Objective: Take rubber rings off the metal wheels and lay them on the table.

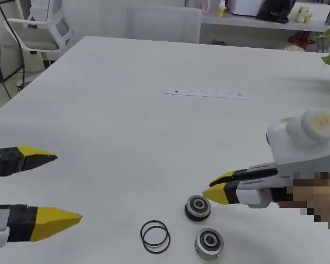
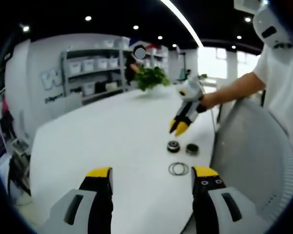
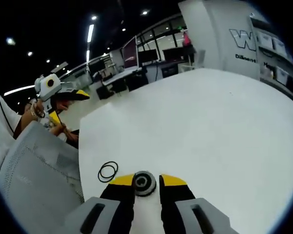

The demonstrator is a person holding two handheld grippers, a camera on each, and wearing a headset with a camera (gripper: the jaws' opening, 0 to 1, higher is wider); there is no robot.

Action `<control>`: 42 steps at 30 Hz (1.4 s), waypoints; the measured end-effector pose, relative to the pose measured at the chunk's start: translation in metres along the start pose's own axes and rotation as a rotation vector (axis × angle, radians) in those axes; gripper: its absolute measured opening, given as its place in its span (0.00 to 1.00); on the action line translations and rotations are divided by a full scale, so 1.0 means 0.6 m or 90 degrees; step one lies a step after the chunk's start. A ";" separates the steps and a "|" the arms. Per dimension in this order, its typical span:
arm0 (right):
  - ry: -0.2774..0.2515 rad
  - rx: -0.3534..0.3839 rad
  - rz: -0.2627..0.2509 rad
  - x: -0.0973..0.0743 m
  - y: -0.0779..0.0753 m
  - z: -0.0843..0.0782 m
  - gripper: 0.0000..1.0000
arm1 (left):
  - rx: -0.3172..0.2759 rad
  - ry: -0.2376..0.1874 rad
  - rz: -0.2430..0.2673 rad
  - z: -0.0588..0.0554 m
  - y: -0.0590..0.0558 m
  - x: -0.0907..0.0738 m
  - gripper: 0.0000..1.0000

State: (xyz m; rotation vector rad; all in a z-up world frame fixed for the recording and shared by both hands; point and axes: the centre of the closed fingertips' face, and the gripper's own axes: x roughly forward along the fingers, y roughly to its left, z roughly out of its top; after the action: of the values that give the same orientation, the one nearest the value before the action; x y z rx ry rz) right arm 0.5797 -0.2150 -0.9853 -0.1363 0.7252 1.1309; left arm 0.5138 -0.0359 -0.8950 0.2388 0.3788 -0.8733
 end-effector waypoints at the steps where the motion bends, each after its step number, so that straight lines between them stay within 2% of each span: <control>1: 0.001 0.002 -0.001 0.000 -0.002 -0.003 0.17 | 0.003 -0.001 -0.002 0.004 0.001 0.003 0.66; 3: 0.005 0.004 -0.002 0.001 -0.004 -0.011 0.17 | 0.013 -0.003 -0.009 0.015 0.003 0.012 0.66; 10: 0.031 -0.017 0.027 0.010 0.004 -0.038 0.21 | 0.054 -0.011 -0.037 0.054 0.004 0.044 0.65; 13: 0.047 -0.032 0.033 0.018 0.012 -0.046 0.24 | 0.076 -0.015 -0.059 0.073 -0.005 0.065 0.65; 19: 0.065 -0.050 0.039 0.026 0.008 -0.057 0.24 | 0.094 -0.019 -0.096 0.090 -0.021 0.102 0.65; 26: 0.063 -0.053 0.039 0.026 0.009 -0.058 0.24 | 0.095 -0.032 -0.140 0.105 -0.039 0.148 0.63; 33: 0.060 -0.070 0.036 0.026 0.009 -0.056 0.23 | 0.094 -0.037 -0.183 0.101 -0.060 0.209 0.54; 37: 0.059 -0.073 0.036 0.026 0.008 -0.056 0.22 | 0.088 -0.036 -0.200 0.096 -0.072 0.239 0.53; 42: 0.059 -0.079 0.037 0.027 0.008 -0.056 0.22 | 0.085 -0.025 -0.211 0.080 -0.084 0.276 0.50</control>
State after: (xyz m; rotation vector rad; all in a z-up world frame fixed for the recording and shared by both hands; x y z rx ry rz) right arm 0.5639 -0.2153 -1.0192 -0.2752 0.7451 1.2315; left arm 0.5813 -0.1999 -0.9232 0.2858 0.3291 -1.2296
